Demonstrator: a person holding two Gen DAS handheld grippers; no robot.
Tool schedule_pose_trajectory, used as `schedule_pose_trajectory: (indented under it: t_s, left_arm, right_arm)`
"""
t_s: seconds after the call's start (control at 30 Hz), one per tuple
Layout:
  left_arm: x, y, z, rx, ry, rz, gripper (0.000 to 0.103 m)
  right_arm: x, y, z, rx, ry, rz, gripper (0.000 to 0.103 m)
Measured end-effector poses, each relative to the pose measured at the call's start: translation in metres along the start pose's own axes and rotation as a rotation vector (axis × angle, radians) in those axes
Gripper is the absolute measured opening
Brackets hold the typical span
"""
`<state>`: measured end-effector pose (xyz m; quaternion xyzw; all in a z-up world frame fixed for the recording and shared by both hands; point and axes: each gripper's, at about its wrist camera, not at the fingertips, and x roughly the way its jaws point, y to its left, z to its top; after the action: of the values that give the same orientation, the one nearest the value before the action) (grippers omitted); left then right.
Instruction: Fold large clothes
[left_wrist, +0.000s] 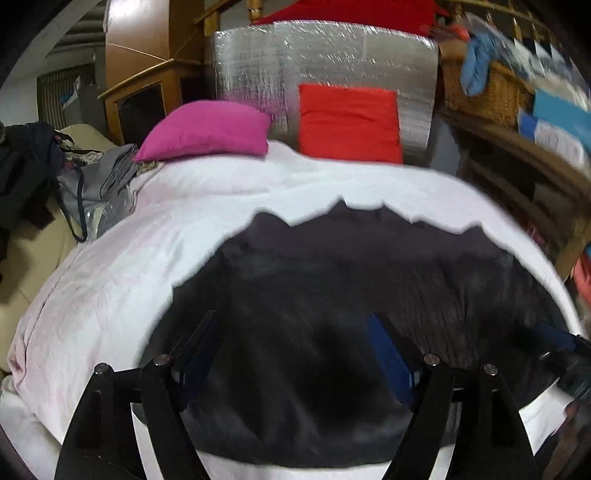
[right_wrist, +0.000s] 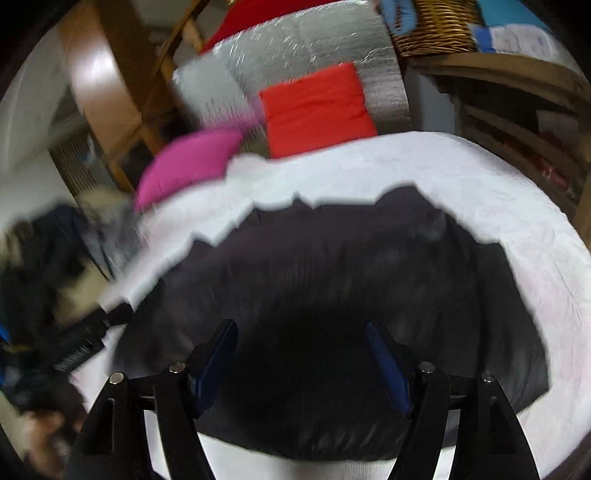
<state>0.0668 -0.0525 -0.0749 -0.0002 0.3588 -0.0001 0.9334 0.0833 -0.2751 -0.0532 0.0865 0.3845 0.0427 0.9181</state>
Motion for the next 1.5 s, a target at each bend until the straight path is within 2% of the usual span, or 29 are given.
schedule_pose_trajectory:
  t_s: [0.07,0.13,0.2,0.4,0.5,0.6,0.67,0.73,0.8,0.87,0.97,1.07,1.13,1.23,1.33,1.5]
  left_arm:
    - [0.016,-0.008,-0.016,0.000,0.050,0.035,0.081]
    - [0.035,-0.015,-0.032,0.038,0.090,0.058,0.083]
    - [0.036,-0.017,-0.040,0.073,0.054,0.074,0.085]
    - [0.045,-0.013,-0.039,0.112,0.068,0.059,0.092]
    - [0.037,0.001,-0.026,0.050,0.099,0.000,0.092]
    - [0.015,0.033,-0.017,-0.026,0.018,0.003,0.091]
    - [0.004,0.059,-0.017,-0.086,-0.019,0.034,0.091]
    - [0.014,0.080,-0.023,-0.119,0.017,0.074,0.091]
    - [0.036,0.096,-0.035,-0.151,0.108,0.103,0.090]
    - [0.043,0.102,-0.042,-0.174,0.123,0.078,0.092]
    - [0.032,0.098,-0.036,-0.163,0.116,0.099,0.091]
    - [0.009,0.096,-0.024,-0.199,0.089,0.086,0.091]
    - [-0.006,0.090,-0.017,-0.206,0.065,0.084,0.092]
    - [-0.035,0.070,-0.010,-0.160,0.041,0.052,0.095]
    - [-0.060,0.052,-0.008,-0.104,0.004,0.059,0.098]
    - [-0.090,0.038,-0.008,-0.070,0.010,0.026,0.099]
  right_arm:
    - [0.012,0.001,-0.018,-0.019,0.023,-0.059,0.075]
    - [0.016,0.004,-0.028,-0.066,0.009,-0.120,0.075]
    - [0.020,0.007,-0.031,-0.105,0.039,-0.149,0.075]
    - [0.025,0.001,-0.033,-0.143,0.040,-0.168,0.076]
    - [0.011,-0.005,-0.021,-0.082,0.043,-0.111,0.077]
    - [-0.026,-0.031,-0.011,0.039,-0.054,-0.095,0.077]
    - [-0.042,-0.053,-0.011,0.096,-0.091,-0.135,0.079]
    - [-0.040,-0.074,-0.015,0.144,-0.069,-0.145,0.078]
    - [-0.025,-0.092,-0.025,0.173,-0.009,-0.160,0.078]
    - [-0.021,-0.093,-0.028,0.154,-0.005,-0.160,0.079]
    - [-0.031,-0.088,-0.020,0.178,-0.017,-0.156,0.079]
    - [-0.052,-0.083,-0.013,0.233,-0.046,-0.123,0.079]
    - [-0.065,-0.068,-0.010,0.227,-0.023,-0.111,0.082]
    - [-0.081,-0.031,-0.015,0.135,0.018,-0.062,0.082]
    - [-0.093,0.000,-0.024,0.041,0.035,-0.057,0.082]
    - [-0.128,0.027,-0.034,0.000,-0.033,-0.073,0.082]
